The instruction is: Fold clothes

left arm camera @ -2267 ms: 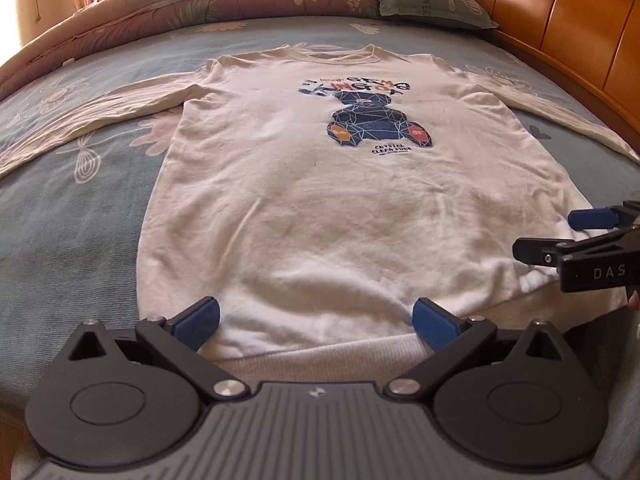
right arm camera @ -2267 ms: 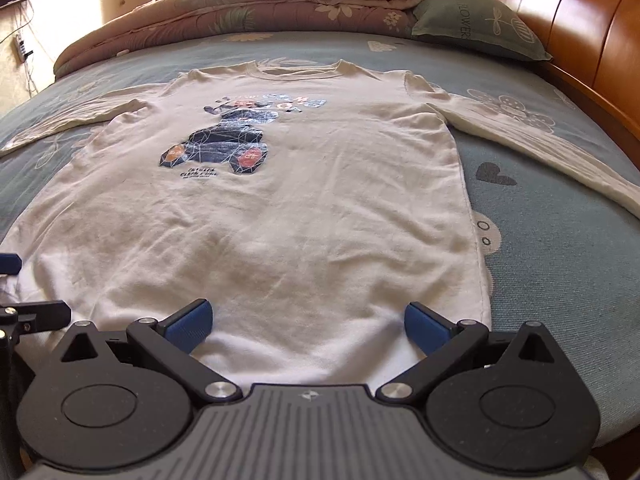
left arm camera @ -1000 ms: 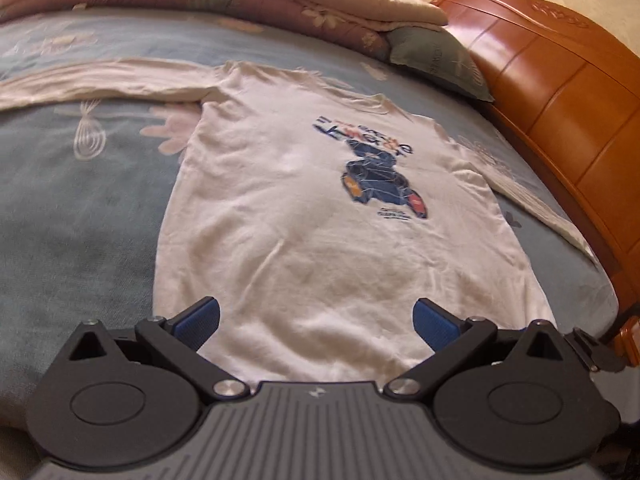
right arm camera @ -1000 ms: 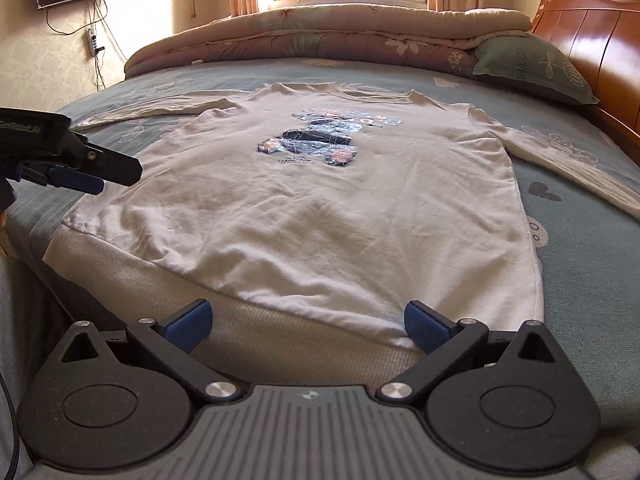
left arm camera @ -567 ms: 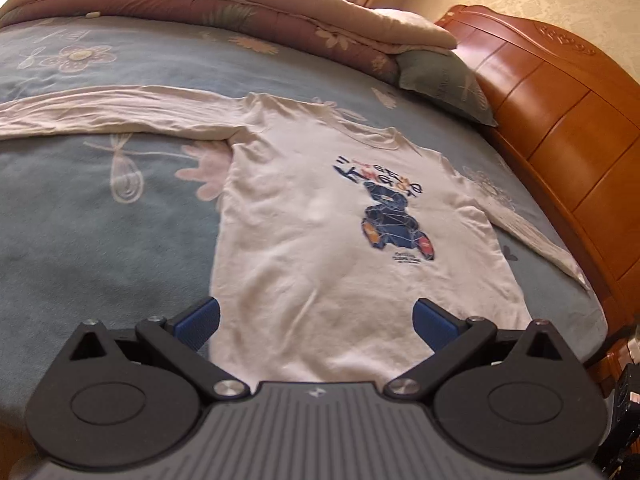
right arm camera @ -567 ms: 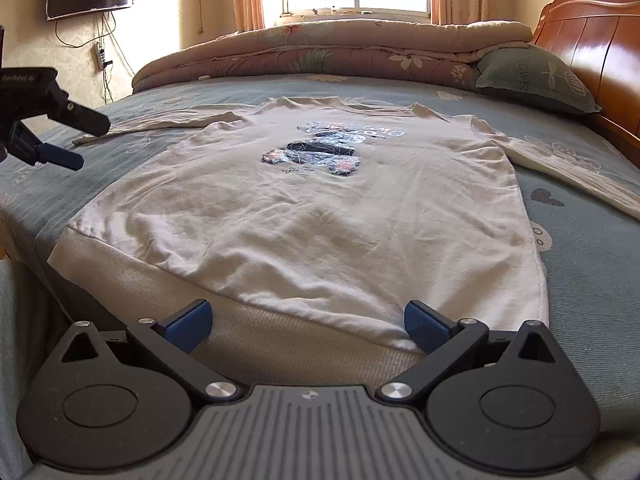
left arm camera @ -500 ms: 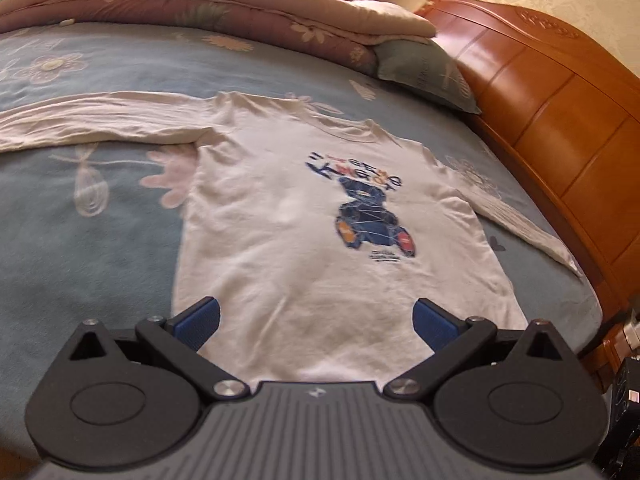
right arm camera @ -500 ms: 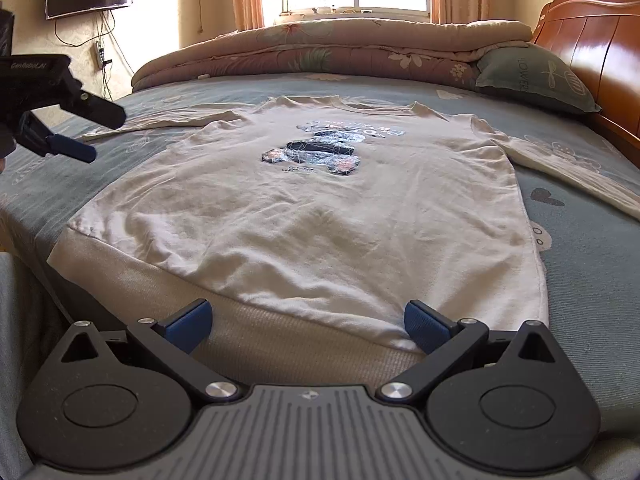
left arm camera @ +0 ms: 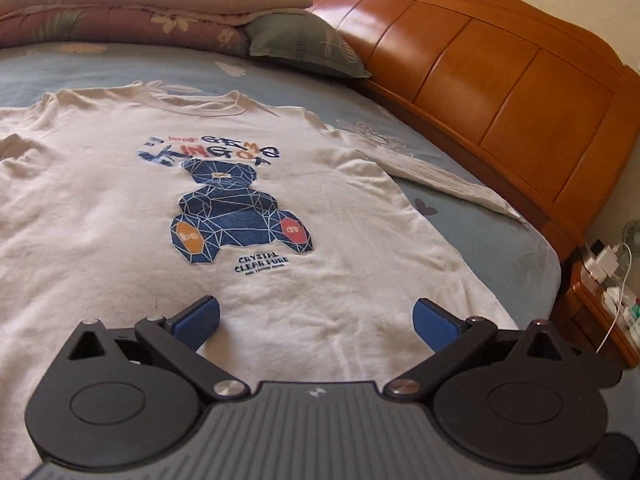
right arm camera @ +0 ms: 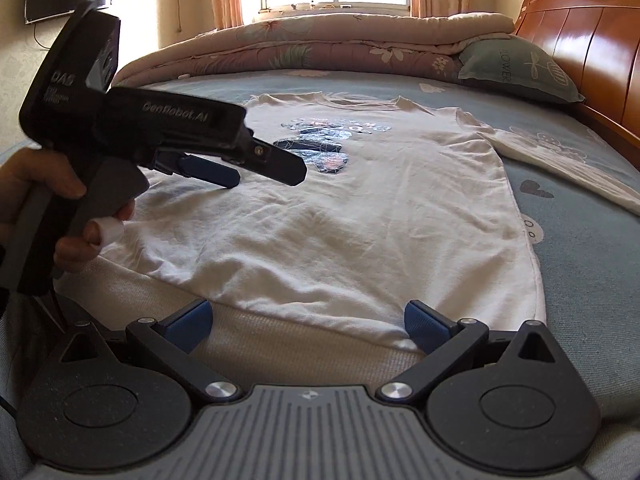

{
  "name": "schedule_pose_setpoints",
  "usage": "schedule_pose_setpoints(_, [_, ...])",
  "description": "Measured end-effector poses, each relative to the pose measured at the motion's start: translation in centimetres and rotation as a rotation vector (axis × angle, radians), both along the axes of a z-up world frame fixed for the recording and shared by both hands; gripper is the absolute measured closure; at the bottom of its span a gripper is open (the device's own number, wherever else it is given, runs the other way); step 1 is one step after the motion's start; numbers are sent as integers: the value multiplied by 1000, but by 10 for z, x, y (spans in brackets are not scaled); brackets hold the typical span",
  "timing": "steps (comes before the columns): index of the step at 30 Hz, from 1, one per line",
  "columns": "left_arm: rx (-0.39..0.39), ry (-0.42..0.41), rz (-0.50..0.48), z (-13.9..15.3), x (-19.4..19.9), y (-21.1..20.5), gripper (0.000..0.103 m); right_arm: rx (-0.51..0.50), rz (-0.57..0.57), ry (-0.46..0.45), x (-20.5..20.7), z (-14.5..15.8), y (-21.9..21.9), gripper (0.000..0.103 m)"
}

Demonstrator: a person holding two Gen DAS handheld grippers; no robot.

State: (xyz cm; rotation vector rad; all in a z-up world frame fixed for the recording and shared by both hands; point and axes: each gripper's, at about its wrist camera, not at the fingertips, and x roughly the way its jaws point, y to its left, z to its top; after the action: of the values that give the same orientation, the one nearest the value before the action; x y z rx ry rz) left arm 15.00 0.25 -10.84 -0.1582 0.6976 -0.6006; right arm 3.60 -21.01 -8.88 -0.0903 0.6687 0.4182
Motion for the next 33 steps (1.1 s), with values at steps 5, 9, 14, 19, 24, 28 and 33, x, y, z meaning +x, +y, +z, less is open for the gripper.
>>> schedule_pose_setpoints(5, [2, -13, -25, 5, -4, 6, 1, 3, -38, 12, 4, 0, 5, 0])
schedule_pose_setpoints(9, [11, -15, 2, 10, -7, 15, 1, -24, -37, 20, 4, 2, 8, 0])
schedule_pose_setpoints(14, [18, -17, 45, 12, -9, 27, 1, -6, -5, 52, 1, 17, 3, 0])
schedule_pose_setpoints(19, [58, -7, 84, 12, -7, 34, 1, 96, 55, 81, 5, 25, 17, 0])
schedule_pose_setpoints(24, [59, 23, 110, 14, -2, 48, 1, 38, 145, 97, 9, 19, 45, 0])
schedule_pose_setpoints(28, [109, 37, 97, 12, 0, 53, 1, -9, 216, 110, 11, 14, 67, 0])
schedule_pose_setpoints(33, [138, 51, 79, 17, -2, 51, 1, -17, 182, 168, 9, 20, 50, 0])
